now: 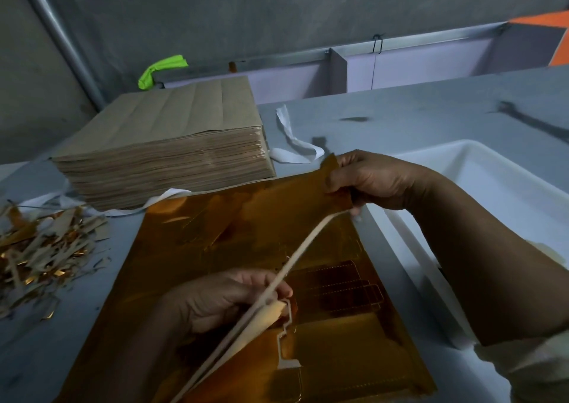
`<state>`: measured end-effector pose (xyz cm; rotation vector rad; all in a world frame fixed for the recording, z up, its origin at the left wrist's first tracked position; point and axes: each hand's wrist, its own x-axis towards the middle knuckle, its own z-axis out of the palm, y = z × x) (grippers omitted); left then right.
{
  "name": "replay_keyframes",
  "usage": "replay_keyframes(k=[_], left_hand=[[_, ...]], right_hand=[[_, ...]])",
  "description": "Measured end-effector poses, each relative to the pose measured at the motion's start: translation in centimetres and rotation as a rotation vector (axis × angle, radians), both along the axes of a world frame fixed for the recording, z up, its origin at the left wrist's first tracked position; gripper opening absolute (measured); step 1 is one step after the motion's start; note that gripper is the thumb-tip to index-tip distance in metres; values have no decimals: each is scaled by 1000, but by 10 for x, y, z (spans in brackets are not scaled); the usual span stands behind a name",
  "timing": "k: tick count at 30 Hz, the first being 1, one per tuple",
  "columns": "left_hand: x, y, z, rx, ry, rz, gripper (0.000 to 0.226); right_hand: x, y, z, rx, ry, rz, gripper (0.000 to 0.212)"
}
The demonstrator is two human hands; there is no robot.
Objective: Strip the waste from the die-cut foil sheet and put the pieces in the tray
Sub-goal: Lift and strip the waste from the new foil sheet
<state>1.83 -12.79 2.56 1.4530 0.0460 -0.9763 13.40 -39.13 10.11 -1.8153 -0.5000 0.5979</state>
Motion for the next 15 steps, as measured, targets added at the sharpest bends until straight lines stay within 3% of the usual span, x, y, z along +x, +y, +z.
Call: replay_keyframes(k=[3,9,15], left_hand=[[3,3,-1,-18,8,-20,30],[2,1,-4,27,-57,9,30],[4,-3,0,3,-20,52,38]], right_hand=[[3,-4,-1,15,-7,-101,6],[4,0,-5,27,74,-62,14],[5,1,-12,-22,77,-13,51]])
